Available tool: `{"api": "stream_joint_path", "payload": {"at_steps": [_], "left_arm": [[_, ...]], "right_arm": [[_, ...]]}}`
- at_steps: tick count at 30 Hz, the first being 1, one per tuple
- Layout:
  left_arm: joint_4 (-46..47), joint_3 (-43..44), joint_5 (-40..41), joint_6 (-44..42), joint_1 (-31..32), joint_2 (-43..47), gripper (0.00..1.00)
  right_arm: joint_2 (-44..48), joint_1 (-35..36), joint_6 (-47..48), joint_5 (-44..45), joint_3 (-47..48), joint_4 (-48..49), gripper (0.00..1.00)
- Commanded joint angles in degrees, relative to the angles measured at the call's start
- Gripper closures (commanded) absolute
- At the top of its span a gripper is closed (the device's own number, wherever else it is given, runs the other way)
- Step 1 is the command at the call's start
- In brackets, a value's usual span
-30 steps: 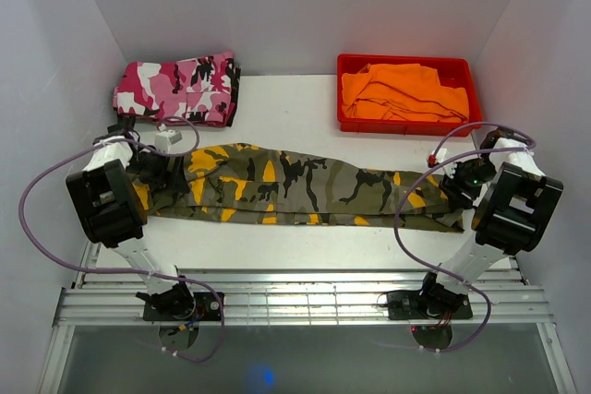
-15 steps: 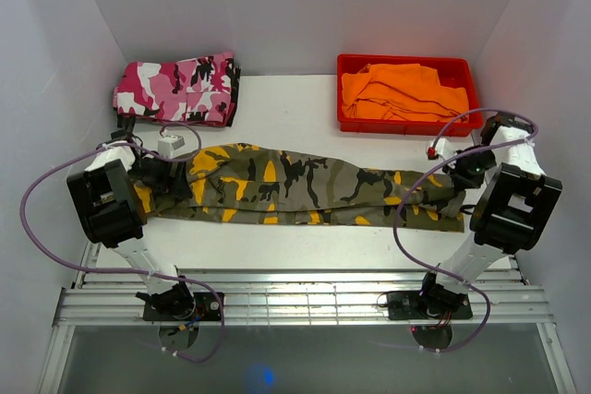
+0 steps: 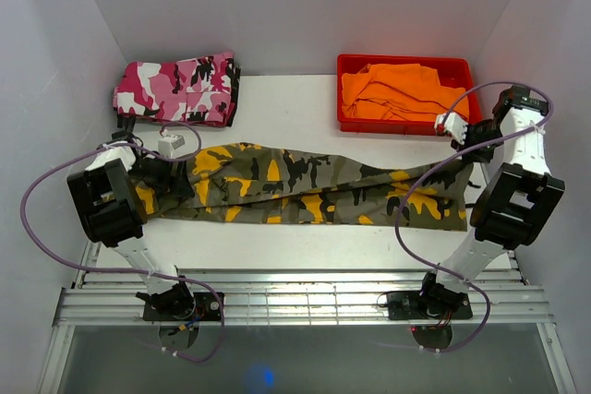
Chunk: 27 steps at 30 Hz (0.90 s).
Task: Fold and stack the trousers
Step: Fold the trousers
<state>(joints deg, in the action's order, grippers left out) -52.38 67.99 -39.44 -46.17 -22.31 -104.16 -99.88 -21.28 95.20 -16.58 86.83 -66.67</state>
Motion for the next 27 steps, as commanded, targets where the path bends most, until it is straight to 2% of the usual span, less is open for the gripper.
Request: {"api": "stream_joint_path", "payload": {"at_steps": [1,3,6,9,10,13,14,15,17,18,20,21,22,23,25,27], "left_arm": [[0.5,-0.2,-1.4,2.0,0.2,-0.7,0.17],[1.8,-0.2,0.1,3.8,0.2,-1.9,0.18],[2.9,0.1,1.6,6.8,0.0,-3.0,0.20],[3.6,0.2,3.4,8.3,-0.3,-3.2,0.21],[3.6,0.1,3.9,8.4,-0.4,-3.3,0.21],[4.4,-1.0,6.0,8.6,-0.6,-3.9,0.22],[4.5,-1.1,6.5,8.6,-0.8,-4.1,0.23],[4.6,-1.3,6.8,8.8,-1.1,-4.5,0.23],[4.6,-1.2,7.4,9.1,-1.6,-5.2,0.23],[4.5,-1.0,7.6,9.3,-2.1,-5.4,0.23],[3.9,-0.4,7.9,9.3,-2.5,-5.7,0.23],[3.7,-0.2,8.0,9.1,-2.7,-5.8,0.23],[3.4,0.0,8.2,9.0,-2.8,-5.7,0.23],[3.2,0.5,8.6,8.9,-2.8,-5.7,0.22],[2.7,1.2,8.7,8.9,-3.0,-5.8,0.22],[2.5,1.4,8.6,9.0,-2.9,-5.8,0.22]], "right_arm": [[-1.5,0.4,-1.8,-2.3,10.1,7.2,0.92],[-2.4,1.5,-3.1,-4.2,16.8,8.0,0.92],[-1.9,3.2,-6.5,-6.3,20.0,13.8,0.92],[4.8,3.2,-3.1,-8.9,13.7,18.7,0.92],[9.9,3.1,-0.6,-8.7,5.5,18.9,0.92],[21.8,1.2,11.8,-7.6,-10.8,22.3,0.92],[24.4,-0.2,15.1,-5.7,-22.3,23.9,0.92],[29.2,-1.1,20.4,-4.5,-27.7,28.0,0.92],[32.6,-4.9,26.8,-2.3,-41.0,30.3,0.92],[35.0,-6.4,31.2,-1.9,-44.4,31.3,0.92],[36.0,-9.5,34.5,0.9,-49.6,32.0,0.91],[36.5,-10.2,35.1,1.5,-52.7,32.4,0.82],[36.6,-10.5,34.8,1.9,-53.6,33.4,0.52],[36.4,-10.8,33.7,1.9,-53.8,33.9,0.39],[34.9,-10.9,27.5,0.2,-50.4,34.2,0.21],[31.3,-10.9,22.2,-0.6,-43.0,33.9,0.19]]}}
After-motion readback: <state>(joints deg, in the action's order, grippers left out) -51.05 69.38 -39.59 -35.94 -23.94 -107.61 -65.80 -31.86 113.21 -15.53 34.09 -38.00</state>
